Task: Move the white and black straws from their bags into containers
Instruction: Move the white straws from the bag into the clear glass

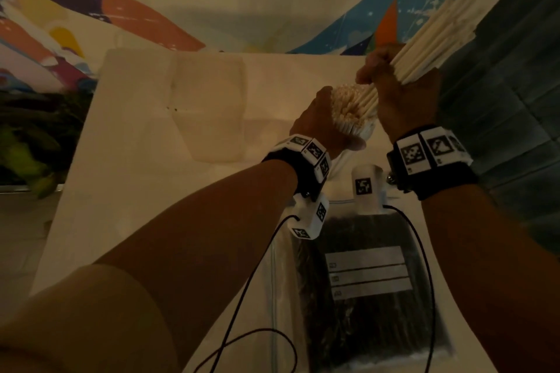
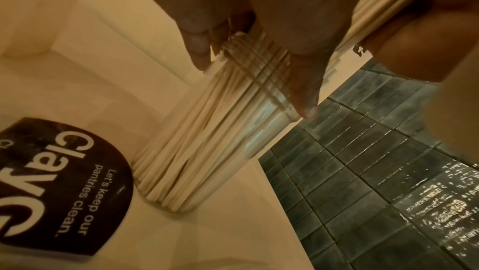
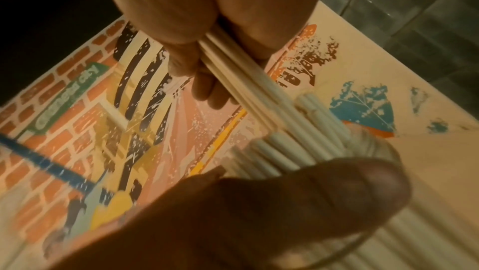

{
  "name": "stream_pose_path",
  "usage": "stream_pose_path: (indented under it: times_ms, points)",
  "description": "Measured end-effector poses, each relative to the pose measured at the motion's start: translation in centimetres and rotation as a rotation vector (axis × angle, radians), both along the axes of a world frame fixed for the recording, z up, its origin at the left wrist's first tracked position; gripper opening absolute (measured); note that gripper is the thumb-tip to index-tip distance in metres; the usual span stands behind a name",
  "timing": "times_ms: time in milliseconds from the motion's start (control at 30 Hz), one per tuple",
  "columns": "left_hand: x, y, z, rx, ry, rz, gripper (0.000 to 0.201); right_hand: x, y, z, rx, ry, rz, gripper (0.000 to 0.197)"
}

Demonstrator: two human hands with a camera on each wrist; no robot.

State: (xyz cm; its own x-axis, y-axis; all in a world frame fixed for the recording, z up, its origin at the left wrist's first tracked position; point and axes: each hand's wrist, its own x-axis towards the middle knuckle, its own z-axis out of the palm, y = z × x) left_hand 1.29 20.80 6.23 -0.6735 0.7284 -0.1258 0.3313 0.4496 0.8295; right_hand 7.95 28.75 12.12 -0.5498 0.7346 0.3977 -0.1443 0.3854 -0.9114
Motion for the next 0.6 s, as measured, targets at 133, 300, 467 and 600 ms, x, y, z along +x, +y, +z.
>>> stream_pose_path:
  times_ms: [133,300,467,600]
  points:
    - [-0.1,0.1,0.1,-0.011,0.006,-0.014,0.109,-0.2,-0.3,0.1,-0.087,0.070,0.011,0.005]
    - [-0.3,0.5,-0.2,0.006,0.027,-0.012,0.093,-0.3,-0.7,-0.8,-0.099,0.001,0.076,0.012]
    - [-0.4,0.8,-0.3,0.017,0.086,-0.022,0.086,-0.3,0.2,-3.0,0.088,-0.372,-0.166,0.012]
    - [-0.5,1.4,-0.9,0.017,0.144,-0.006,0.076,-0.7,1.3,-4.3,0.152,-0.628,-0.267,0.082]
